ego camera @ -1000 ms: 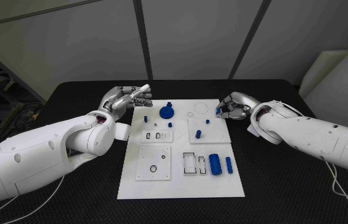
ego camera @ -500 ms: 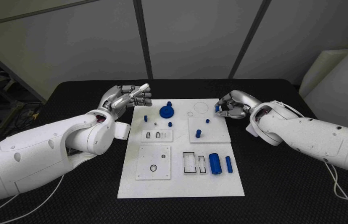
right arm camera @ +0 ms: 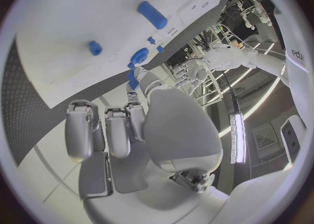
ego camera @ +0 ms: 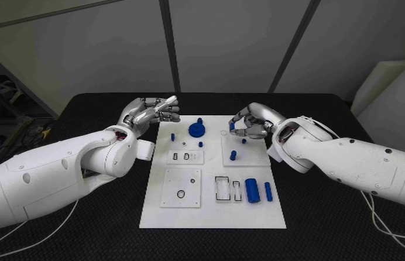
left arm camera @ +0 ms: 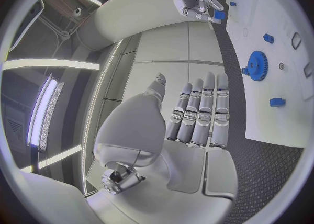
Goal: Assemble the parts on the task board
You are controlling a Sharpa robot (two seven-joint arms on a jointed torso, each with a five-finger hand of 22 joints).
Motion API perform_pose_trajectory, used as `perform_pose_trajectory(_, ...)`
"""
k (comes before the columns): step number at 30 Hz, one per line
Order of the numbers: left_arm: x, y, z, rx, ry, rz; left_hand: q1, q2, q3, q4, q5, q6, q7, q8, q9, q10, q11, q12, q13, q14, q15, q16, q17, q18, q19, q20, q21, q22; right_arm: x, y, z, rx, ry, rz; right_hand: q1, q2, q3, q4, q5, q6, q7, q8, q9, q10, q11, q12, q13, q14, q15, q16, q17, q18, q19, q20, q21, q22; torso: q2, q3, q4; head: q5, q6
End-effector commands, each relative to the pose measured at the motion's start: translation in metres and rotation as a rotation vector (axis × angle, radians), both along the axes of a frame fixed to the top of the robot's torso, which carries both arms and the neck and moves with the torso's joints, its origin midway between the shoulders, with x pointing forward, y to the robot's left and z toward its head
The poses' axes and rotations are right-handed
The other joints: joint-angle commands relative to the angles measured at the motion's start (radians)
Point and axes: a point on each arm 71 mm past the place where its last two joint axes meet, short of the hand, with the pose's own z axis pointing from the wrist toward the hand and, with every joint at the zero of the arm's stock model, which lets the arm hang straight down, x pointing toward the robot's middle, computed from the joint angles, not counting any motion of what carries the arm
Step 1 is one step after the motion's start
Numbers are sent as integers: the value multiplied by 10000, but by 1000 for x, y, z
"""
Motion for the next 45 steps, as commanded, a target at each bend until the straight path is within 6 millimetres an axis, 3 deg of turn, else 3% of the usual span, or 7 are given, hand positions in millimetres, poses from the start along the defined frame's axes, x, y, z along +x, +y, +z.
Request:
perform_pose_trajectory(1, 1, -1, 1, -4, -64, -142, 27, 86, -1, -52, -5, 63, -21, -59, -15, 55, 5, -69, -4, -77, 0, -35, -16, -123, -83, 7, -39, -15, -2, 14, 1, -392, 102, -251, -1, 99, 90, 5, -30, -2, 0, 27, 20, -6, 23, -16, 989, 926, -41, 58, 2063, -29, 11, -2, 19, 602, -44, -20, 11, 101, -81)
perform_pose_trajectory(8, 3, -2, 2, 9, -71, -111, 27, 86, -1, -52, -5, 63, -21, -59, -15, 55, 5, -69, -4, -77, 0, -35, -16, -123, -83, 7, -39, -15, -6, 60, -1, -808, -23, 249, 14, 103, 119, -16, -31, -4, 4, 26, 18, -40, 24, -56, 949, 917, -38, 38, 2026, -20, -10, 2, 0, 564, -60, -39, 39, 189, -126)
perform_pose_trajectory(17, 3, -3, 2, -2, -50, -161, 27, 86, -1, -52, -5, 63, -21, -59, -15, 55, 5, -69, -4, -77, 0, -35, -16, -123, -83, 7, -39, -15, -17, 92, -15, -1531, -227, 852, 3, 76, 142, -37, -46, -45, 20, 4, 6, -65, 36, -80, 929, 915, -29, 33, 2017, -17, -20, 10, -9, 549, -38, -23, 16, 303, -168)
perform_pose_trajectory(33, 4, -5, 2, -9, 25, -231, 36, 87, -2, -61, -5, 65, -22, -62, -15, 58, 4, -73, -4, -79, 1, -41, -18, -122, -85, 10, -41, -17, -37, 120, -30, -1794, -375, 1486, -13, 29, 159, -65, -57, -75, 40, -13, -3, -67, 51, -78, 935, 913, -16, 28, 2009, -16, -23, 19, -12, 545, -27, -11, 7, 399, -238)
perform_pose_trajectory(45, 4, -6, 2, -14, 38, -248, 36, 87, -2, -61, -5, 65, -22, -62, -15, 58, 4, -73, -4, -79, 1, -41, -18, -122, -85, 10, -41, -17, -40, 127, -38, -1911, -176, 1650, -53, -2, 156, -61, -72, -82, 50, -18, -6, -67, 62, -75, 939, 913, -7, 29, 2011, -15, -26, 27, -14, 541, -41, -17, 13, 447, -343)
